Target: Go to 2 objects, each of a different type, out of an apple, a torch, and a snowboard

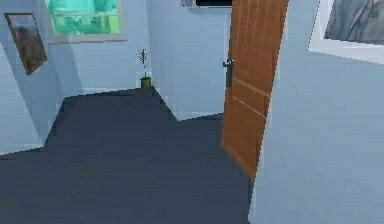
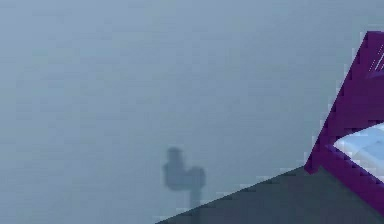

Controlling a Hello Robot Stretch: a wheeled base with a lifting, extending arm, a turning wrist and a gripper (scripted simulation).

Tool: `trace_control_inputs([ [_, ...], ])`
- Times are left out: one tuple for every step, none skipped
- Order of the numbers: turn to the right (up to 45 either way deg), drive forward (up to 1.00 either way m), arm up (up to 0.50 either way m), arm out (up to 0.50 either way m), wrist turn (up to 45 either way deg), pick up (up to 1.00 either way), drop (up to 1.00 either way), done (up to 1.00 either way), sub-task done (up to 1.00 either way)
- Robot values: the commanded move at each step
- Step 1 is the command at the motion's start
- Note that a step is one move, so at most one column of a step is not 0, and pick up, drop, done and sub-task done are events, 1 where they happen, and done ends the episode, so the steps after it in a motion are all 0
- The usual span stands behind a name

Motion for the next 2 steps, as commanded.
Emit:
trace_control_inputs([
  [21.0, 0.0, 0.0, 0.0, 0.0, 0.0, 0.0, 0.0, 0.0],
  [0.0, 0.2, 0.0, 0.0, 0.0, 0.0, 0.0, 0.0, 0.0],
])
